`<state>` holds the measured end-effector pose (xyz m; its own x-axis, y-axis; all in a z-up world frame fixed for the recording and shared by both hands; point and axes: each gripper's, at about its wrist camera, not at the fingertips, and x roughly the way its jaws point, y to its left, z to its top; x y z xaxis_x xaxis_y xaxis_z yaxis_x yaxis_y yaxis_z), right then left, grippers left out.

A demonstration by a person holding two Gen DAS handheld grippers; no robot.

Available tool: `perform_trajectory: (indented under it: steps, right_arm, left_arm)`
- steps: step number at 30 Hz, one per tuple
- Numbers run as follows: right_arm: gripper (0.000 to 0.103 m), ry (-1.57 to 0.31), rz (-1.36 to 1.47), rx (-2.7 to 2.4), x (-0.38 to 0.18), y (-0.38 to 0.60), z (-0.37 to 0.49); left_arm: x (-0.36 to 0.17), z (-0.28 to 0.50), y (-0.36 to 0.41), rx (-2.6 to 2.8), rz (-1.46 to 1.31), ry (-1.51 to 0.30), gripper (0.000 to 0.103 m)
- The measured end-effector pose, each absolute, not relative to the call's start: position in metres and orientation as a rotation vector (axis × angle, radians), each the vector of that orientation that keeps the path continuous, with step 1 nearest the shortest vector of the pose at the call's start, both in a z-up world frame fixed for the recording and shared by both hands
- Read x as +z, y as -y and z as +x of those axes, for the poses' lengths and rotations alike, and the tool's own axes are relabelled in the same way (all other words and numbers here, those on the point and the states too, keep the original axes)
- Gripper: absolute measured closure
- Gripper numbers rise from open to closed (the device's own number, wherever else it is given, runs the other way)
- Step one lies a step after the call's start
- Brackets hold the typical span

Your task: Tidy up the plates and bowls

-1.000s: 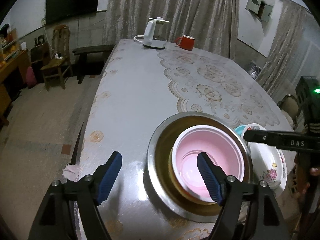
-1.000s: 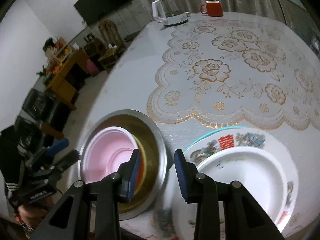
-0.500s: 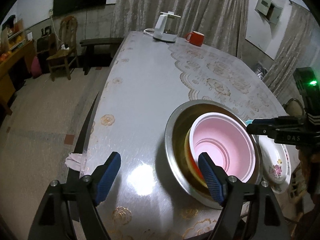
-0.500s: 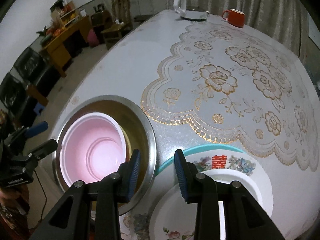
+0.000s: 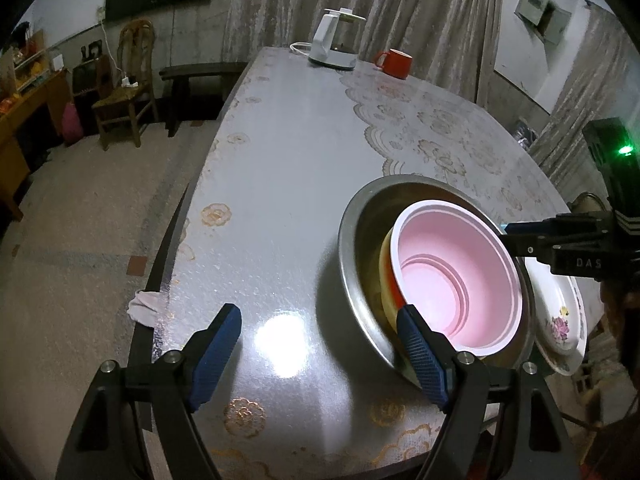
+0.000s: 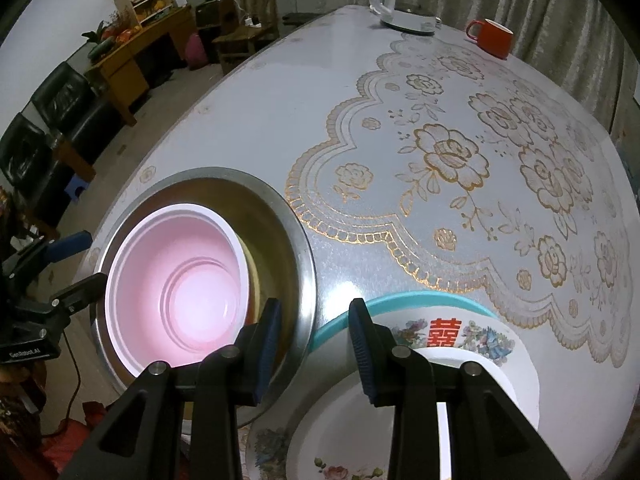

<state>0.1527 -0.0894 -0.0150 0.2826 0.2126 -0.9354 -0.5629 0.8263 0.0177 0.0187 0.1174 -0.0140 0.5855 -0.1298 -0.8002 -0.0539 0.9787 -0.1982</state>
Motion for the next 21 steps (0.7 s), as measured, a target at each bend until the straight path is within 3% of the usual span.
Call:
perform_trajectory:
  steps: [12, 21]
  right_arm:
    - [0.069, -1.205, -0.374, 0.595, -0.023, 0.083, 0.161]
    - [0.075, -1.217, -0.395, 0.637, -0.028, 0.082, 0.164]
  left_arm:
    - [-0.019, 0.018, -0.119, -0.070, -0.245, -0.968, 0.021]
    - [-0.023, 0.017, -0.117, -0.147, -0.299, -0.999, 0.021]
